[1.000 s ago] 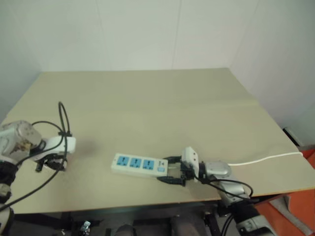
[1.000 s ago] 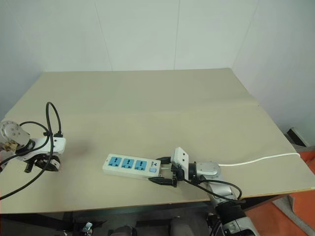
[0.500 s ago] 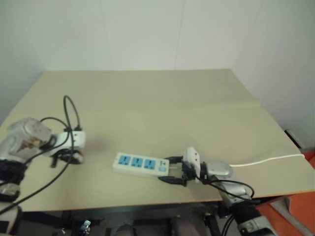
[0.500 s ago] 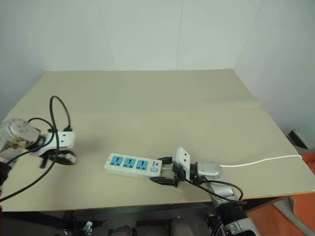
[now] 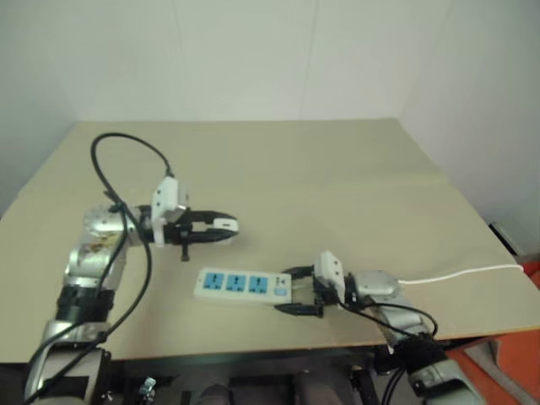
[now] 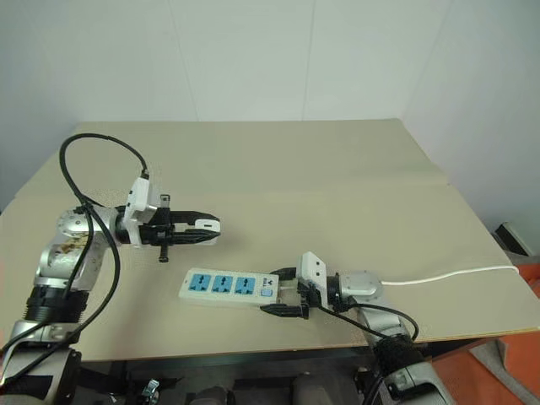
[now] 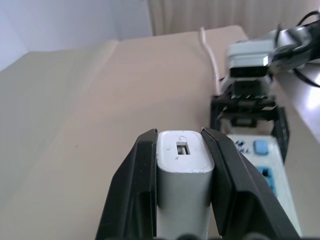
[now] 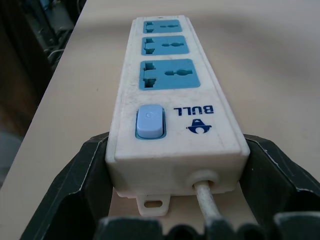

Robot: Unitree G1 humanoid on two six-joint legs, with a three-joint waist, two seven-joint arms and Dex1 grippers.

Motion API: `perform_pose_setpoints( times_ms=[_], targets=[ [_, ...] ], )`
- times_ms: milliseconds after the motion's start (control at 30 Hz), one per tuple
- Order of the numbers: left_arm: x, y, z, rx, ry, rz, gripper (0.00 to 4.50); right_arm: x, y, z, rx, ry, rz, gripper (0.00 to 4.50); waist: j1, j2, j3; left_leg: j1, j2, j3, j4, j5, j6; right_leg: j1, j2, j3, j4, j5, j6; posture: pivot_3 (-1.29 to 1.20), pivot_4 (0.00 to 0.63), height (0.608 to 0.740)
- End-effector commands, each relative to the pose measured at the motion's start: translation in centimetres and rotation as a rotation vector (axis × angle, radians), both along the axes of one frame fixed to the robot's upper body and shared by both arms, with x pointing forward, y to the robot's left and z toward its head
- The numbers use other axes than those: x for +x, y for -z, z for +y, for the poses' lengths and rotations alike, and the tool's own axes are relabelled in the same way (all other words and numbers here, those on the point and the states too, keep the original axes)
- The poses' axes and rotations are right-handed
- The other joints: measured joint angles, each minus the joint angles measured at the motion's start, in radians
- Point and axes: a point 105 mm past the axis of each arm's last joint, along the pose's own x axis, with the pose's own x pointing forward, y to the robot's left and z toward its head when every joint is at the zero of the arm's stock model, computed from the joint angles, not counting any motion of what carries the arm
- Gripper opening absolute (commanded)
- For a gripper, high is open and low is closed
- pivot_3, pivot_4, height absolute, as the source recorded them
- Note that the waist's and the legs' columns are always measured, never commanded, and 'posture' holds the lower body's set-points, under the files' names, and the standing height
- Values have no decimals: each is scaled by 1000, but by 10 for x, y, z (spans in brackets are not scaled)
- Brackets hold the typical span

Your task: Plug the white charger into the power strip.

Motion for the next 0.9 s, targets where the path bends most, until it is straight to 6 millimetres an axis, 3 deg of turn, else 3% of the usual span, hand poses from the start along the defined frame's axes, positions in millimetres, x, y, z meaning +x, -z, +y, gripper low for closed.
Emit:
perform_pose_setpoints(
  times_ms=[33,167,533,900],
  targets=[
    [-11,-5,-14,-22,85,-4,1024,0,19,-9,-122,-33,34,3425,0,0,0,1,0,0,0,0,0,1,0,0,0,0,0,0,150,740],
    [-20,-2,-25,-33,154,27,1024,1,21,-15,-174,-90,38,3425,5,0,0,3,0,0,0,0,0,6,0,-1,-3,-1,1,0,150,740],
    [-34,9,-37,-128,193,114,1024,-2,24,-8,-134,-86,48,3425,6,0,0,5,0,-3,0,0,0,11,-1,-3,-5,-2,3,0,150,740],
    [-30,50,-50,-166,127,178,1024,-4,25,-8,-127,-74,57,3425,6,0,0,8,1,-2,-2,0,0,14,-1,-3,-9,-2,4,0,150,740]
  ],
)
